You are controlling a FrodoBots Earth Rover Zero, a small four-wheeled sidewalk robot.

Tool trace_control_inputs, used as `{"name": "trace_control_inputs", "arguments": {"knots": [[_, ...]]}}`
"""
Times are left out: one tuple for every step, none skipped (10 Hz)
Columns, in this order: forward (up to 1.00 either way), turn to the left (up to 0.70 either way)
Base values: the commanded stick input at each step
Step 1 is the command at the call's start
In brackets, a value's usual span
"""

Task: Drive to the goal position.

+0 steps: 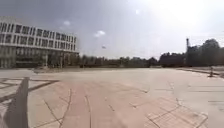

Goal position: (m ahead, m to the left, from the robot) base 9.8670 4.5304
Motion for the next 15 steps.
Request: {"name": "trace_control_inputs", "arguments": {"knots": [[0.7,0.32],[0.7,0.03],[0.7,0.02],[0.7,0.02],[0.7,0.02],[0.7,0.02],[0.7,0.02],[0.7,0.02],[0.7,0.02],[0.7,0.02],[0.7,0.02],[0.7,0.02],[0.7,0.02],[0.7,0.02],[0.7,0.02]]}}
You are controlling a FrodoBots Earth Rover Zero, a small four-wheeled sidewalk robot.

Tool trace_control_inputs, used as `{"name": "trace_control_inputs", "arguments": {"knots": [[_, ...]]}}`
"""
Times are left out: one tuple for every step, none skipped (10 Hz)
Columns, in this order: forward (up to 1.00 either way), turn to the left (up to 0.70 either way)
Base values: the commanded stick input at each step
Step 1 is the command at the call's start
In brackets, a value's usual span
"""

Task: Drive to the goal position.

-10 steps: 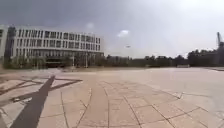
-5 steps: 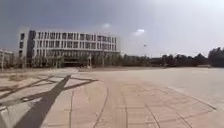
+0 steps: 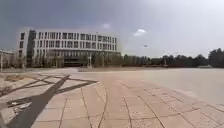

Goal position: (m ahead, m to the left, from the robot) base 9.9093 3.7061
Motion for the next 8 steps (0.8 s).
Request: {"name": "trace_control_inputs", "arguments": {"knots": [[0.7,0.02],[0.7,0.02],[0.7,0.02],[0.7,0.02],[0.7,0.02],[0.7,0.02],[0.7,0.02],[0.7,0.02]]}}
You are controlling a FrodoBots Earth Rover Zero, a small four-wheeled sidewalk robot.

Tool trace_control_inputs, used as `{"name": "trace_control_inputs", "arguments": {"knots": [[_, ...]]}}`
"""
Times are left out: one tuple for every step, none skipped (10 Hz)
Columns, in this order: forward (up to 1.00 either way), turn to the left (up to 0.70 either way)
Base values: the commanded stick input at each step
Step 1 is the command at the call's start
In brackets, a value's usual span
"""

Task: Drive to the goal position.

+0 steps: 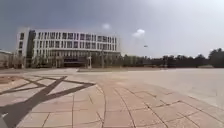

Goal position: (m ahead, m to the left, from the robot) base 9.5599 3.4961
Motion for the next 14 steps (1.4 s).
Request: {"name": "trace_control_inputs", "arguments": {"knots": [[0.7,0.02],[0.7,0.02],[0.7,0.02],[0.7,0.02],[0.7,0.02],[0.7,0.02],[0.7,0.02],[0.7,0.02],[0.7,0.02],[0.7,0.02],[0.7,0.02],[0.7,0.02],[0.7,0.02],[0.7,0.02]]}}
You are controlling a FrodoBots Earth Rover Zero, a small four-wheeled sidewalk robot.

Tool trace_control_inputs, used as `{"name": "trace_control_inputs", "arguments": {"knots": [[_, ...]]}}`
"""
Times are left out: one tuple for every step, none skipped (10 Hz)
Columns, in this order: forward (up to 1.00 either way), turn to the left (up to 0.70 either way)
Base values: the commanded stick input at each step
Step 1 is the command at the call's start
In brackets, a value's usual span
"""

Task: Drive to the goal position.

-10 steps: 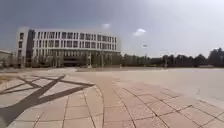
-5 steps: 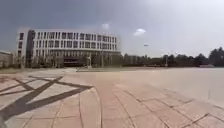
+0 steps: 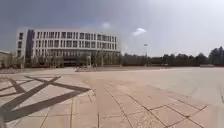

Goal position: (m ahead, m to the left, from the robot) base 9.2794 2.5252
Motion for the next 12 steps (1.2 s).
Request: {"name": "trace_control_inputs", "arguments": {"knots": [[0.7,0.02],[0.7,0.02],[0.7,0.02],[0.7,0.02],[0.7,0.02],[0.7,0.02],[0.7,0.37],[0.7,0.37],[0.7,0.37],[0.7,0.37],[0.7,0.37],[0.7,0.37]]}}
